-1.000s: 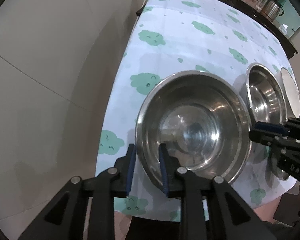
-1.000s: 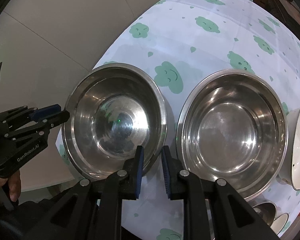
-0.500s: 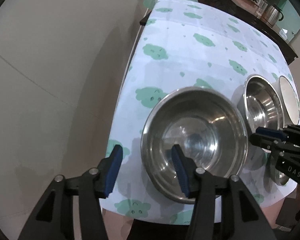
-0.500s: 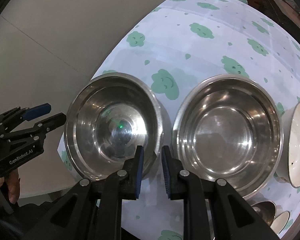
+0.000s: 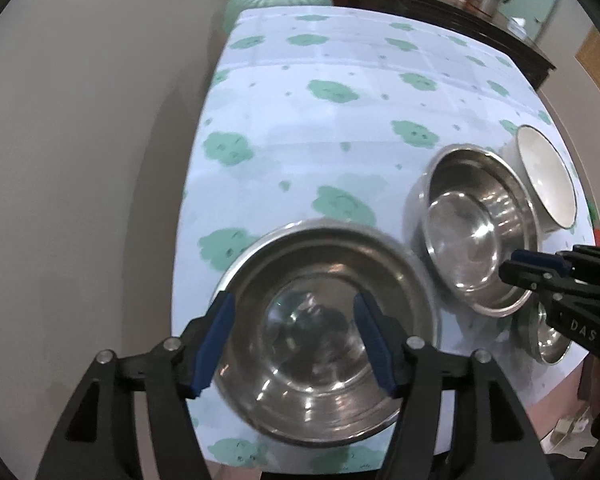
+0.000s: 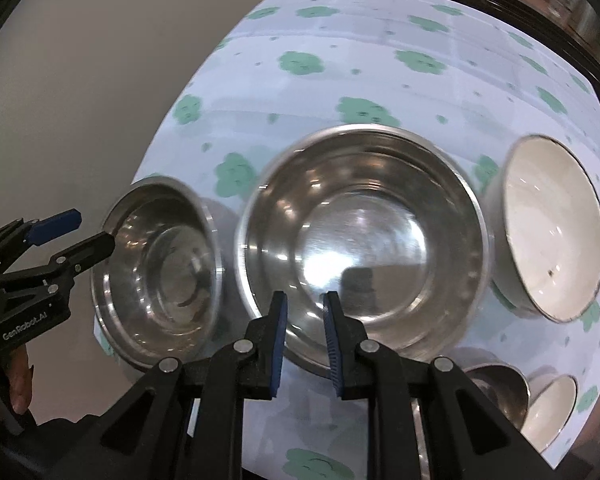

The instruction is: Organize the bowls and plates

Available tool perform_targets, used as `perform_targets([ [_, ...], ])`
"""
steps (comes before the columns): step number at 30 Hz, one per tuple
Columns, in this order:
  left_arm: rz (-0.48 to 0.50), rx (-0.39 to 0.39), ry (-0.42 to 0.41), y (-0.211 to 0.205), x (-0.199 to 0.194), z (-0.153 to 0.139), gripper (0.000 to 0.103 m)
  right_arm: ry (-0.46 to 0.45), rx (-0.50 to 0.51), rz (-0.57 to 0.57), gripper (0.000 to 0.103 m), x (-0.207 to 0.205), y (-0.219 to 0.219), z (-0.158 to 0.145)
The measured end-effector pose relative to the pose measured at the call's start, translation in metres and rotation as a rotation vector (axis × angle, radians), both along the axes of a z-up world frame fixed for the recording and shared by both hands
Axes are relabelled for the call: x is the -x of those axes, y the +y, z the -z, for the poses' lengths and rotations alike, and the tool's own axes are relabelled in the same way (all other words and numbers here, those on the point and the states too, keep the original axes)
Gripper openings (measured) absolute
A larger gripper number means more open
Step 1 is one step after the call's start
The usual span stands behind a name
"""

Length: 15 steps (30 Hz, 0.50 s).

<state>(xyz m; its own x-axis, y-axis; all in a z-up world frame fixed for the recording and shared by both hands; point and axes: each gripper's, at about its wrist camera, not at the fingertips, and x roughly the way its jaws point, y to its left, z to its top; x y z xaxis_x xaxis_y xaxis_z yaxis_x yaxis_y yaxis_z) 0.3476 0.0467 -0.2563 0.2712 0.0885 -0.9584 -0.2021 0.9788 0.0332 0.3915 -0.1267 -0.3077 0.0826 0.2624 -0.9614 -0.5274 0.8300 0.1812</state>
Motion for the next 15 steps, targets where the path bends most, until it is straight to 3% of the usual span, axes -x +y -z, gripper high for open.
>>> perform_targets([
  [7,0.075,-0.006,0.000,-0.020,-0.024,-0.001,0.063,-0.012,0.008,0.091,0.023,-0.011,-0.028,-0.003],
  [11,0.115,-0.004,0.000,-0.030,-0.035,0.000,0.064,-0.018,0.008,0.137,0.036,-0.016,-0.041,-0.004],
  [15,0.154,-0.006,0.006,-0.040,-0.047,0.002,0.064,-0.021,0.010,0.171,0.039,-0.020,-0.052,-0.004],
])
